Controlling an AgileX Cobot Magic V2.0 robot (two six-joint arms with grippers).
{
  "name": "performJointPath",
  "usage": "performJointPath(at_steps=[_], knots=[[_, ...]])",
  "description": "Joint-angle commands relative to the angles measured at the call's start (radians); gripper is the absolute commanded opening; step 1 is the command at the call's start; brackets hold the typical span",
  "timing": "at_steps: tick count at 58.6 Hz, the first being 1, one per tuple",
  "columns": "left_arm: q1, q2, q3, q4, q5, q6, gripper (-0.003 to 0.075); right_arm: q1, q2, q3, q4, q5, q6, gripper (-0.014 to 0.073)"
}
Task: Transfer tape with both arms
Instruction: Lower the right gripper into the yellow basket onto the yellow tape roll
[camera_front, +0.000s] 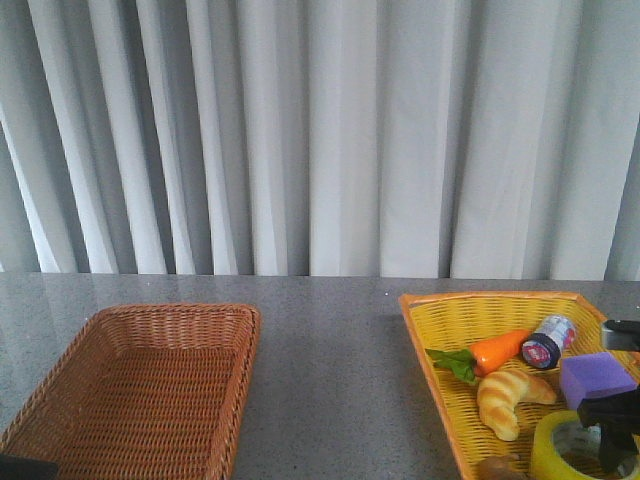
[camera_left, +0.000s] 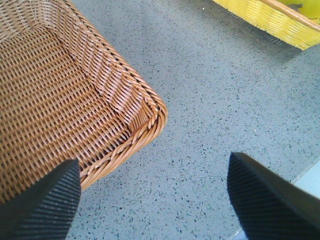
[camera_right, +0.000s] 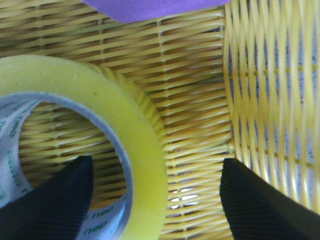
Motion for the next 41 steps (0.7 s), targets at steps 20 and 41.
performJointPath(at_steps=[20, 41], knots=[[-0.005, -0.003, -0.033, -0.031, -0.050, 0.001, 0.0586, -0.003, -0.028, -0.032, 0.006, -0.021, -0.022, 0.0169], [-0.005, -0.003, -0.033, -0.031, -0.049, 0.001, 0.0586, -0.003, -0.097, -0.032, 0.024, -0.019, -0.052, 0.0135]])
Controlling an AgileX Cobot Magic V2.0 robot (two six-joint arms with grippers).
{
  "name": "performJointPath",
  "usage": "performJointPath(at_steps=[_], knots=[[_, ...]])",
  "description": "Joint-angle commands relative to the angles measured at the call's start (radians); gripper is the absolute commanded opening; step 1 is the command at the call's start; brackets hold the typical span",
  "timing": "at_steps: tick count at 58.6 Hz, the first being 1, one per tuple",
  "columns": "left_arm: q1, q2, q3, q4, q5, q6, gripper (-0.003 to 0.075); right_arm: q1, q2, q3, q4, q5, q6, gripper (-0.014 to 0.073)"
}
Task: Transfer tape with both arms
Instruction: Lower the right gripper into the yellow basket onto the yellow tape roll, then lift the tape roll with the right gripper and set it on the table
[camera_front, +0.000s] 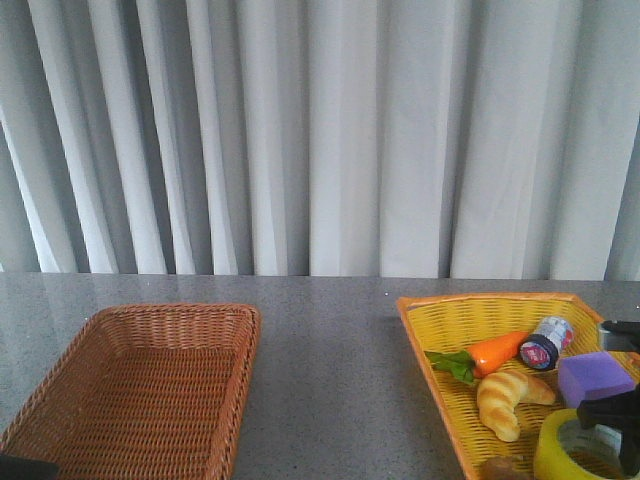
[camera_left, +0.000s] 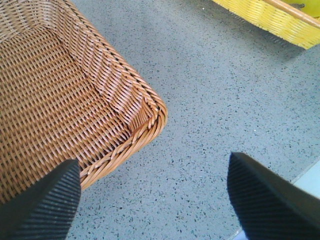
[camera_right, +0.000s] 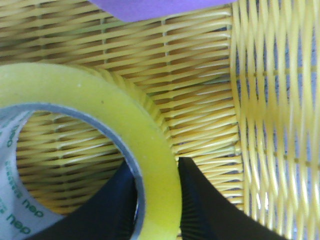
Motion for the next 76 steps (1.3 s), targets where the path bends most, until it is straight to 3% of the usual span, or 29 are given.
performJointPath(at_steps=[1, 18, 25, 36, 44, 57, 76], knots=[[-0.005, -0.003, -0.033, -0.031, -0.050, 0.001, 0.0586, -0.003, -0.103, -0.030, 0.022, -0.018, -0.028, 0.0136], [-0.005, -0.003, -0.033, -0.031, -0.050, 0.001, 0.0586, 0.017, -0.247, -0.030, 0.217, -0.061, -0.169, 0.0142], [-0.005, -0.003, -0.033, -0.031, -0.050, 0.001, 0.0586, 0.103, -0.258, -0.038, 0.289, -0.097, -0.227, 0.0144], [-0.005, -0.003, -0.033, -0.031, -0.049, 0.001, 0.0586, 0.287, -0.191, -0.147, 0.294, -0.114, -0.225, 0.0153], [-0.005, -0.003, -0.033, -0.031, -0.049, 0.001, 0.0586, 0.410, -0.098, -0.248, 0.273, -0.112, -0.213, 0.0155], [-0.005, -0.003, -0.028, -0.031, -0.046, 0.001, 0.0586, 0.556, 0.057, -0.357, 0.131, -0.072, -0.166, 0.0160], [-0.005, -0.003, -0.028, -0.031, -0.047, 0.001, 0.0586, 0.626, 0.163, -0.368, -0.021, -0.093, -0.119, 0.0178]])
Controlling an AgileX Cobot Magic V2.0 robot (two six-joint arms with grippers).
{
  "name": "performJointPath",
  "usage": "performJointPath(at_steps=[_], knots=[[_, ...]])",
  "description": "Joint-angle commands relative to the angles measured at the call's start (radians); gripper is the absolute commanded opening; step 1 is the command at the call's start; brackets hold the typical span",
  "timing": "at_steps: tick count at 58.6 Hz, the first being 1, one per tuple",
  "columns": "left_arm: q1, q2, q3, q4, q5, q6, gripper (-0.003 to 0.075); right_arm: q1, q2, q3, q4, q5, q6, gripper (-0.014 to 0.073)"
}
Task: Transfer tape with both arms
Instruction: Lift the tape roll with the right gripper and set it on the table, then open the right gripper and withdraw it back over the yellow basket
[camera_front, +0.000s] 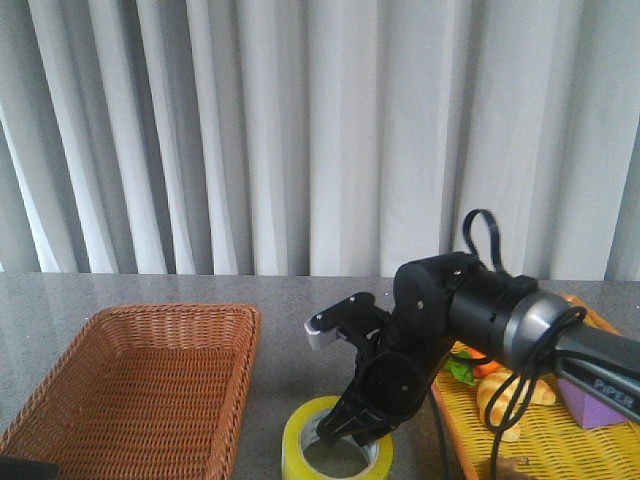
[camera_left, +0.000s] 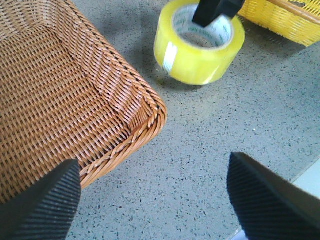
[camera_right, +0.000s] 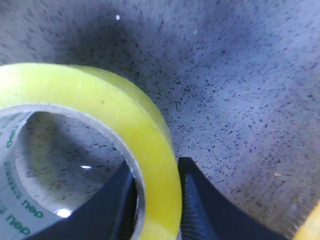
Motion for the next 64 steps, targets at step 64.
performJointPath(at_steps=[64], knots=[[-0.005, -0.003, -0.028, -0.029, -0.077, 0.001, 0.0586, -0.006, -0.886, 0.614, -0.022, -0.263, 0.146, 0.0326]])
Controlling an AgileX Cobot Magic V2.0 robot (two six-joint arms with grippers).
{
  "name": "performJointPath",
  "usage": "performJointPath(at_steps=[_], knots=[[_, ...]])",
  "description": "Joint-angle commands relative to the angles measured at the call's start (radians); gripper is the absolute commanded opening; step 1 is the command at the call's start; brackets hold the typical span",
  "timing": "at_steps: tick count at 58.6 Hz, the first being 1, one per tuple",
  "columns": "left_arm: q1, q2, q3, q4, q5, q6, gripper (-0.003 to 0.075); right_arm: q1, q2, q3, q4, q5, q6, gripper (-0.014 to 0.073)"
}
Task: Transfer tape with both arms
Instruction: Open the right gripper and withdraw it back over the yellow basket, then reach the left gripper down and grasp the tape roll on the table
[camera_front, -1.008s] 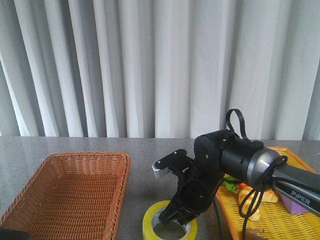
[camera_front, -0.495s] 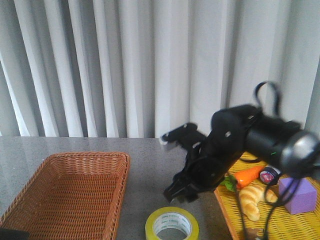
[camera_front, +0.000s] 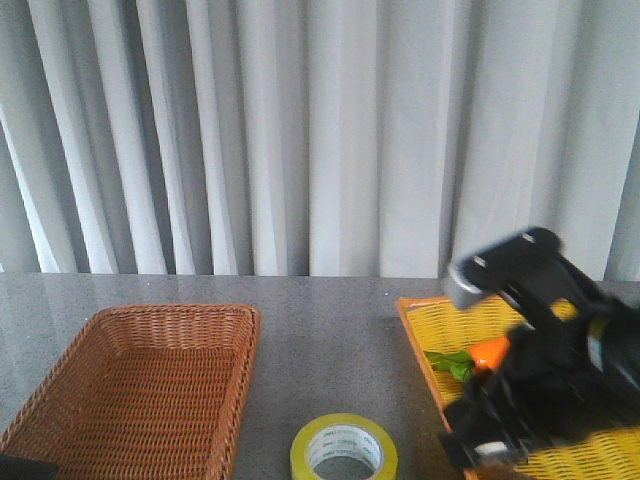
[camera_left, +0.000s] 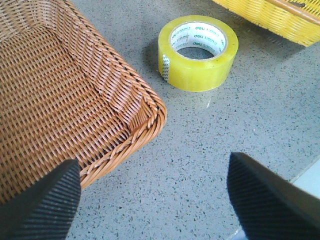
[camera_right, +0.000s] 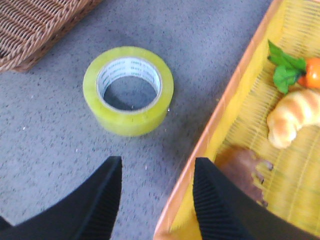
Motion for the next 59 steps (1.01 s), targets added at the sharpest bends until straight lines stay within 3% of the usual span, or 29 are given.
performJointPath(at_steps=[1, 16, 41, 59], knots=[[-0.005, -0.003, -0.028, -0.029, -0.079, 0.001, 0.0586, -0.008, -0.128, 0.093, 0.001, -0.121, 0.029, 0.0326], [-0.014, 0.073, -0.062, -0.039, -0.130, 0.004, 0.0586, -0.008, -0.341, 0.326, 0.001, -0.154, 0.028, 0.0326], [-0.198, 0.483, -0.418, 0.031, -0.131, 0.003, 0.0569, -0.008, -0.429, 0.363, 0.001, -0.110, 0.028, 0.0326], [-0.261, 0.818, -0.777, 0.253, 0.085, -0.163, 0.0541, -0.008, -0.429, 0.363, 0.001, -0.108, 0.028, 0.0326]])
